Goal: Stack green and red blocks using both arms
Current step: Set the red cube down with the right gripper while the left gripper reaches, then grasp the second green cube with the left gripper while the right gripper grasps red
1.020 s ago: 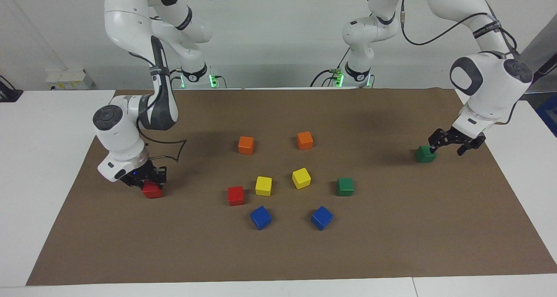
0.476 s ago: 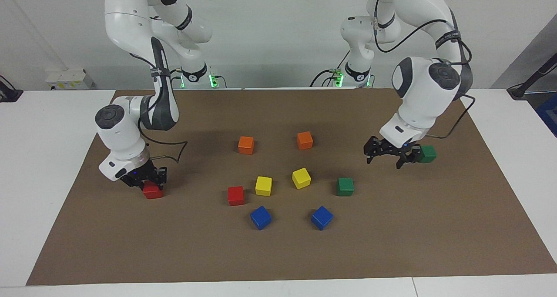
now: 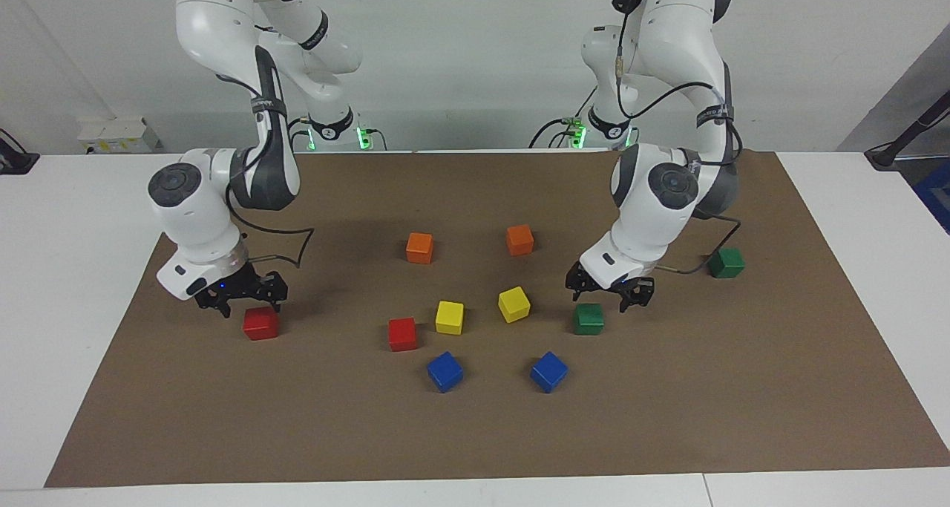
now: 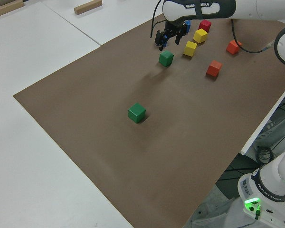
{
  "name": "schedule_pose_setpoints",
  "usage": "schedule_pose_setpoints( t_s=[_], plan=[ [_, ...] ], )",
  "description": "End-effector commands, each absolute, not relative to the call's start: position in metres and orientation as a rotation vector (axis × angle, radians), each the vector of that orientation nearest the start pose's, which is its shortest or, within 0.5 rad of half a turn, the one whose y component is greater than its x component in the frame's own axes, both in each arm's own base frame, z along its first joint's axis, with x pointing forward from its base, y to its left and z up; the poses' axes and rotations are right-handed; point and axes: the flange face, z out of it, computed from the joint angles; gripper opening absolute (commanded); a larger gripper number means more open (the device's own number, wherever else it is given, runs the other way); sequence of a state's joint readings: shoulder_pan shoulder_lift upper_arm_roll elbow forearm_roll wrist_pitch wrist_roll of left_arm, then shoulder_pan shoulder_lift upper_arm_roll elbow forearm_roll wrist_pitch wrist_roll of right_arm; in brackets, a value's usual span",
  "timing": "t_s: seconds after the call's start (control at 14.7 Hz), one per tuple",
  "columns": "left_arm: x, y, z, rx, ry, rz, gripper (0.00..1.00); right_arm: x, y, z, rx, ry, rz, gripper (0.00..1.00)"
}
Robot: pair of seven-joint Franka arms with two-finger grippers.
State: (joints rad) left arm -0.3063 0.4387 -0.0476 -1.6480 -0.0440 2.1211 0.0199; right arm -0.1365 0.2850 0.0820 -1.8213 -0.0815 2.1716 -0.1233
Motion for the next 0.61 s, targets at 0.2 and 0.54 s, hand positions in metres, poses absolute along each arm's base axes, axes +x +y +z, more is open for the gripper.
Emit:
schedule_pose_setpoints(
  t_s=[0.2,0.54],
  plan=[
    [0.642,-0.234,0.338,-3.14,0.463,-0.133,1.0,0.664,0.05,0.475,-3.171,-0.029,-0.132,0.96],
    [0.635,-0.231,0.322,-3.139,0.452,-0.129,1.0,0.669,0.17,0.465,-3.148,0.043,-0.154,0.97]
  ],
)
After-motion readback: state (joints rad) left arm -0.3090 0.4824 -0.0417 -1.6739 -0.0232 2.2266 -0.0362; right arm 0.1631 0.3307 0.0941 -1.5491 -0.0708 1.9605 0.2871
